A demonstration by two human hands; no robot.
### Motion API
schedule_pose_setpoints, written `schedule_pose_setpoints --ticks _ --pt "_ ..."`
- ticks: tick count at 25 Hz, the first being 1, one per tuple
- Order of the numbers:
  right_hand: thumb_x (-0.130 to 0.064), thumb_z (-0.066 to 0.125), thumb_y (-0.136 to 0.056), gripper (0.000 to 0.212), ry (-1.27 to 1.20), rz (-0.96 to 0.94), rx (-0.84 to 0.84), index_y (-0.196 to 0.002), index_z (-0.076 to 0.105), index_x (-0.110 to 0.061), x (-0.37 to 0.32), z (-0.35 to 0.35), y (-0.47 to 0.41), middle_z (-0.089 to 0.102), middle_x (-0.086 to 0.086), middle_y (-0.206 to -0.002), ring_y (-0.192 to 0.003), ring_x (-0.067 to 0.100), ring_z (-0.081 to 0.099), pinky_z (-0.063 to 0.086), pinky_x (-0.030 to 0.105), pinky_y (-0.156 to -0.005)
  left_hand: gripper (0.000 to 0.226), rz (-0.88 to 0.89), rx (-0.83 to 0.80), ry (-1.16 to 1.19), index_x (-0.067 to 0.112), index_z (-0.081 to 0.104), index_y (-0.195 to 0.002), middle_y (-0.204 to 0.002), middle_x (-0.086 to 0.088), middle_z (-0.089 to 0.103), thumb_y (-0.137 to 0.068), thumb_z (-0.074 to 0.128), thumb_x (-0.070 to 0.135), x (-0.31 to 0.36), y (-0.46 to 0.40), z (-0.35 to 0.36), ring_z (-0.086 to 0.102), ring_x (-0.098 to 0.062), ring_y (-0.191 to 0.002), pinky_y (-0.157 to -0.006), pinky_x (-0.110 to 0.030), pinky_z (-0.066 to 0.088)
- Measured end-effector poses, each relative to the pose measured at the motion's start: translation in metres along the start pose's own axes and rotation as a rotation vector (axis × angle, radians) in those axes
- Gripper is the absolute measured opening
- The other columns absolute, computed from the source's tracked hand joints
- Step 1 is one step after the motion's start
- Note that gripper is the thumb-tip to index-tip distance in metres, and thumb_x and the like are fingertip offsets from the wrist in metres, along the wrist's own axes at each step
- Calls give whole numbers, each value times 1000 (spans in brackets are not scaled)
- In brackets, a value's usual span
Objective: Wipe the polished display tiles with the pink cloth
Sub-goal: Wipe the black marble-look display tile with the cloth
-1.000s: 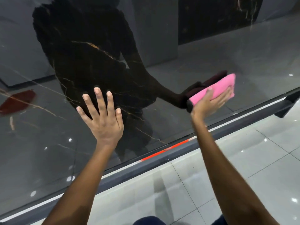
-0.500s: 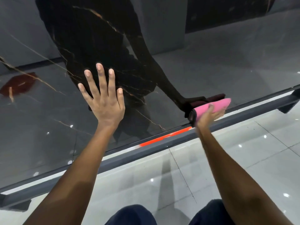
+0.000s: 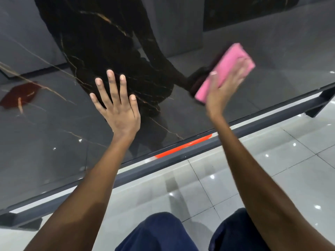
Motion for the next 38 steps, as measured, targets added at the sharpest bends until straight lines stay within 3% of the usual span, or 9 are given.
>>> schedule_pose_setpoints --ticks 5,10,12,18,22,24,29,31,38 --pt "-27 57 -81 76 395 -950 -370 -148 25 -10 -41 6 56 28 17 -154 -141 45 18 7 48 -117 40 12 93 354 15 47 -134 -147 -14 43 -95 48 21 20 -87 -41 30 -28 -139 -117 -35 5" --pt "-30 38 -95 69 161 42 20 -151 13 0 -62 -54 -147 8 19 -159 -147 37 0 -5 25 -114 54 34 64 62 8 26 -152 -157 -18 27 -104 32 32 15 -171 -54 22 -42 -144 -118 -54 8" --pt "-22 43 -98 66 152 70 25 -153 11 -4 -95 -44 -114 6 17 -160 -148 33 2 2 28 -114 56 63 16 27 9 20 -154 -159 -17 23 -105 25 36 15 -161 -50 20 -42 -145 -117 -57 8" --pt "-25 51 -85 69 455 -1298 -467 -148 26 -16 -95 -6 11 24 5 -154 -147 21 1 13 45 -118 58 93 81 7 11 9 -156 -161 -14 15 -106 29 34 10 -162 -42 10 -36 -146 -118 -51 -4" --pt "-23 47 -90 72 47 -204 -11 -153 16 -12 -151 -45 -139 12 13 -160 -144 22 13 9 24 -114 60 105 109 -33 10 1 -155 -160 -13 4 -106 26 34 10 -157 -35 6 -37 -145 -117 -53 -6" --pt "-27 44 -93 69 67 49 121 -154 16 -13 -177 -34 -146 8 11 -161 -147 29 10 16 40 -118 60 95 97 -43 11 1 -155 -160 -13 3 -106 24 36 10 -160 -33 5 -37 -146 -117 -53 -7" --pt "-31 49 -79 75 420 -1319 -368 -149 27 -16 -165 1 -17 27 10 -156 -145 36 16 26 49 -113 54 -19 124 90 14 23 -153 -159 -10 23 -104 27 35 16 -163 -44 9 -29 -149 -120 -48 0" --pt "-35 51 -79 73 442 -1508 -314 -148 35 -16 -169 -18 -78 35 8 -153 -144 35 23 33 46 -109 47 -148 161 205 11 36 -144 -157 -10 29 -100 38 27 36 -176 -54 14 -29 -148 -120 -49 2" --pt "-31 52 -86 80 180 -259 9 -154 14 -11 -238 -62 -242 8 13 -161 -147 34 3 22 51 -113 48 -213 318 263 11 42 -143 -159 -6 25 -96 39 22 133 -312 -85 14 -28 -149 -119 -45 1"
Point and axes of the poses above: each hand's wrist, its own y-axis away from the middle knuckle, its own z-axis out of the palm, x = y × z, the point moved 1 cm from there along -y, towards the middle knuckle
